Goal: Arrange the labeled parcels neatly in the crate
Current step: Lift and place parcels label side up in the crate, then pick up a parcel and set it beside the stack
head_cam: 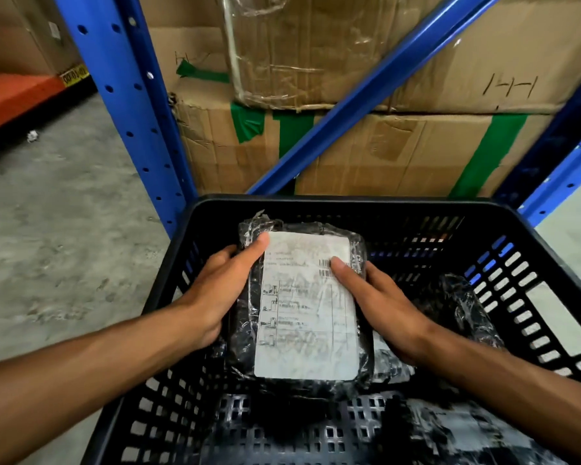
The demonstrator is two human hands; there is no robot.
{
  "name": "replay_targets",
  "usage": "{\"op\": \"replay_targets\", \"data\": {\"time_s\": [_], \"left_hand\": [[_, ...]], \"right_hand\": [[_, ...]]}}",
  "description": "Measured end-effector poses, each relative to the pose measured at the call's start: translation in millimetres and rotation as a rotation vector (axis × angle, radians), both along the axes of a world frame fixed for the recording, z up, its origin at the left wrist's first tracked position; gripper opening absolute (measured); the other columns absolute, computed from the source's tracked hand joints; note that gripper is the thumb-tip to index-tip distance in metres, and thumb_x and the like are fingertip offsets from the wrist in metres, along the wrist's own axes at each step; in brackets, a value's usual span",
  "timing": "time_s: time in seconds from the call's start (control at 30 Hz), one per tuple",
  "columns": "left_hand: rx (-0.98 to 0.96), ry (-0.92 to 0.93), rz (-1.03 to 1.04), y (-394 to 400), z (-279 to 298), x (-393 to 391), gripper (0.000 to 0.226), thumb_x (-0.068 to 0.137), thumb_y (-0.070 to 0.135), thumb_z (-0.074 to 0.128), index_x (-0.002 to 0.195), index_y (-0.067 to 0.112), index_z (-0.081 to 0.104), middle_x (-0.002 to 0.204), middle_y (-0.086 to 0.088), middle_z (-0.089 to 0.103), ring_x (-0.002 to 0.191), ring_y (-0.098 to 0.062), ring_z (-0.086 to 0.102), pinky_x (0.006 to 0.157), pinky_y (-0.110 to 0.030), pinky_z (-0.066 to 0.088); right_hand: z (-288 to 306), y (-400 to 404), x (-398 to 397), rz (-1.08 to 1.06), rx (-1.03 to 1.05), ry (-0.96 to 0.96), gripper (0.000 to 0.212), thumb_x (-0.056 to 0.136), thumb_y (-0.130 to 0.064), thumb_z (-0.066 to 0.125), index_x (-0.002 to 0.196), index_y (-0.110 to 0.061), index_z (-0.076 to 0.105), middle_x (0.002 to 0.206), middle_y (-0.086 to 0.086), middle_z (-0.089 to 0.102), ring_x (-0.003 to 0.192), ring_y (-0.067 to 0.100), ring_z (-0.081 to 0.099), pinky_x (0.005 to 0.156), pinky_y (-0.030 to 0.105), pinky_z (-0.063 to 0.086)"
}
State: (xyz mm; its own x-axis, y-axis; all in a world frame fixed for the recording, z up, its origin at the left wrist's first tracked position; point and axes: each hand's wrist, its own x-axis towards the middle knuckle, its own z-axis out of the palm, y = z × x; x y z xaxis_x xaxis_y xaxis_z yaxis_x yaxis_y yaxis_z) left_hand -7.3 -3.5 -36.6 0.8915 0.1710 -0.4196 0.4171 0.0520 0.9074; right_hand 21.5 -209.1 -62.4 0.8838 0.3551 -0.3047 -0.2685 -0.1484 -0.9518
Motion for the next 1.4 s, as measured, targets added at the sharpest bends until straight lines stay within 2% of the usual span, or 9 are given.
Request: {"op": "replay_targets", "data": {"time_s": [0.13,0.33,0.47,0.6,0.7,0.9,1.03,1.27,1.4], "left_hand": [[0.146,0.044,-0.032,0.9,-10.3,-8.4,0.060,0.077,0.064,0.060,0.126,0.031,0.059,0.119,0.008,0.071,0.114,-0.016,0.064,0.108,-0.039,0.042],[0.329,0.133,0.082,4.5,-20.9,0.6,0.059,0.091,0.045,0.054,0.142,0.018,0.042,0.143,-0.001,0.051,0.130,-0.024,0.049,0.111,-0.040,0.038],[0.436,0.201,0.050,12.4,-27.1,17.8,0.047,0.088,0.023,0.055,0.133,0.011,0.044,0.125,-0.014,0.062,0.101,-0.026,0.062,0.079,-0.033,0.053],[0.543,0.243,-0.042,31.2,-73.5,33.8,0.079,0.064,0.033,0.055,0.141,0.031,0.036,0.137,-0.006,0.055,0.119,-0.029,0.059,0.096,-0.046,0.052],[0.591,0.252,-0.080,26.9,-64.4,28.9,0.084,0.064,0.032,0.057,0.145,0.028,0.034,0.138,-0.005,0.053,0.120,-0.028,0.057,0.098,-0.044,0.052],[0.846,0.035,-0.265,-24.2,-12.3,6.7,0.063,0.090,0.022,0.057,0.148,0.024,0.032,0.157,0.001,0.024,0.146,-0.019,0.022,0.118,-0.030,0.022],[0.584,0.002,-0.485,-73.4,-9.5,19.4,0.033,0.093,0.015,0.054,0.125,0.018,0.055,0.124,-0.002,0.056,0.110,-0.018,0.056,0.090,-0.027,0.044],[0.555,0.251,-0.779,-141.7,-51.0,28.5,0.026,0.097,0.011,0.037,0.118,0.008,0.051,0.099,-0.011,0.053,0.069,-0.018,0.046,0.060,-0.029,0.036],[0.542,0.340,-0.690,-145.0,-66.7,19.1,0.049,0.100,0.008,0.030,0.149,0.003,0.028,0.152,-0.018,0.035,0.135,-0.029,0.041,0.105,-0.032,0.038]], "right_hand": [[-9.5,11.6,11.5,-0.104,-0.091,0.000,0.065,0.072,-0.067,0.058,0.110,-0.016,0.067,0.115,0.004,0.072,0.108,0.022,0.067,0.102,0.046,0.048],[-23.5,38.0,30.9,-0.045,-0.280,0.009,0.052,0.091,-0.060,0.042,0.115,-0.017,0.060,0.132,0.003,0.060,0.117,0.024,0.058,0.104,0.036,0.042],[-30.4,62.7,45.2,0.204,-0.663,-0.079,0.072,0.093,-0.063,0.030,0.125,-0.003,0.057,0.115,0.012,0.061,0.092,0.030,0.064,0.058,0.025,0.048],[-47.2,64.3,51.2,0.272,-0.711,-0.084,0.074,0.089,-0.065,0.036,0.131,-0.006,0.051,0.125,0.019,0.061,0.085,0.031,0.072,0.056,0.035,0.059],[-47.9,58.5,52.2,0.267,-0.624,-0.052,0.066,0.092,-0.057,0.041,0.122,0.000,0.056,0.102,0.015,0.063,0.075,0.028,0.068,0.046,0.031,0.058],[-42.2,15.3,64.5,0.141,-0.700,0.010,0.050,0.098,-0.044,0.040,0.112,0.001,0.059,0.090,0.022,0.063,0.059,0.029,0.066,0.064,0.043,0.059],[-56.3,-52.1,67.4,0.106,-1.033,0.004,0.036,0.097,-0.037,0.045,0.101,-0.004,0.060,0.099,0.019,0.063,0.105,0.036,0.066,0.074,0.034,0.049],[-54.6,-60.7,53.5,0.183,-1.126,0.209,0.046,0.104,-0.027,0.029,0.140,-0.003,0.044,0.146,0.020,0.045,0.131,0.032,0.047,0.101,0.033,0.040],[-62.2,-54.6,53.4,0.177,-1.083,0.289,0.051,0.103,-0.036,0.032,0.142,-0.005,0.044,0.149,0.016,0.043,0.133,0.031,0.046,0.106,0.036,0.039]]}}
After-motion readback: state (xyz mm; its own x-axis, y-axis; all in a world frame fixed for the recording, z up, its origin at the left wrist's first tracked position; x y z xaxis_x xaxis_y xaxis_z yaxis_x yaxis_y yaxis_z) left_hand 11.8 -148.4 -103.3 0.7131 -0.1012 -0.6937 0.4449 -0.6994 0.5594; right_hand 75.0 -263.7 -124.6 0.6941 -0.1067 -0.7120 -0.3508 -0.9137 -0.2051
